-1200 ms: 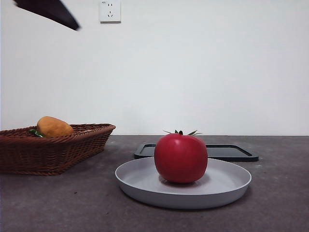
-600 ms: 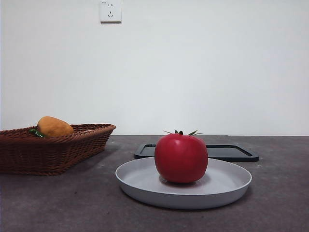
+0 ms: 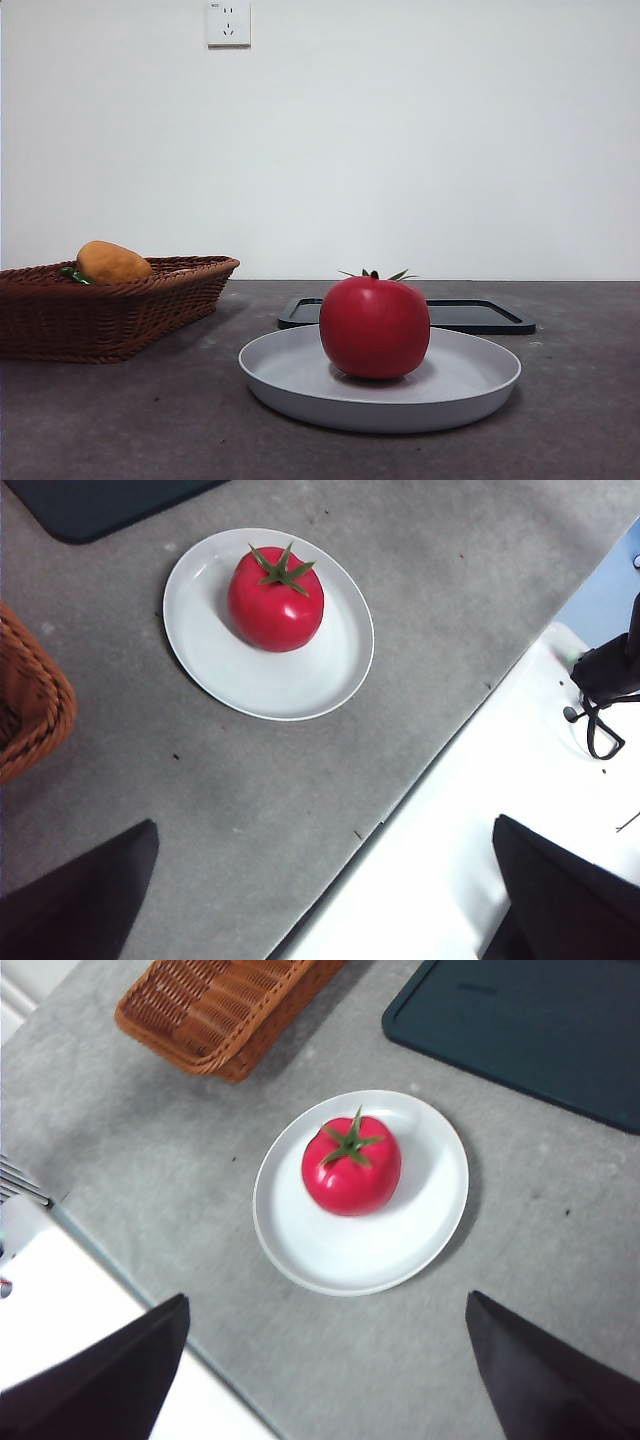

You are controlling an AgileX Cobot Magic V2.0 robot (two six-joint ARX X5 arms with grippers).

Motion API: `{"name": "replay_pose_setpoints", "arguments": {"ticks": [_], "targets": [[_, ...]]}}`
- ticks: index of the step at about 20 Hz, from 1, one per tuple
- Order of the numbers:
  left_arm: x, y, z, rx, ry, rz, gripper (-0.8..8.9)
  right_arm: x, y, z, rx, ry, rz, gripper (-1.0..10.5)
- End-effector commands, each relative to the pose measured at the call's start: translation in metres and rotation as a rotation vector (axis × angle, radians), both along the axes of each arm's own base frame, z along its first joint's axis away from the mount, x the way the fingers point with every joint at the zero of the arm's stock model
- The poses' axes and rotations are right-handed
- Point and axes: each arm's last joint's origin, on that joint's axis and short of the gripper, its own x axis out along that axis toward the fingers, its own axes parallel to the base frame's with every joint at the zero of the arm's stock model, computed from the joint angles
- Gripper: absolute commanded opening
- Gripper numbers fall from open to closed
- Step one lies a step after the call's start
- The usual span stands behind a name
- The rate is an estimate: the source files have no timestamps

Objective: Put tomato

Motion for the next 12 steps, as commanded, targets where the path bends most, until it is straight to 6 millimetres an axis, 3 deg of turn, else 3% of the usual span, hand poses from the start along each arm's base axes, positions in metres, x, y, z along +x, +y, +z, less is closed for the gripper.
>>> {"name": "replay_pose_setpoints", "arguments": {"ticks": [1,6,12], "targets": [[0.002,-0.001,0.005,-0.013,-0.034,-0.015,5.61,0.013,0.005,0.002,0.014,0.007,-0.003,4.4],[0.002,-0.001,0.005,-0.013,-0.034,-0.015,5.61,0.048,0.029,-0.012,0.008,0.062,0.068,4.4],[0.002,-0.001,0.005,-0.013,-0.034,-0.015,5.61,0.087,0.076,-0.043,-0.029,0.104,0.188,4.4]]}}
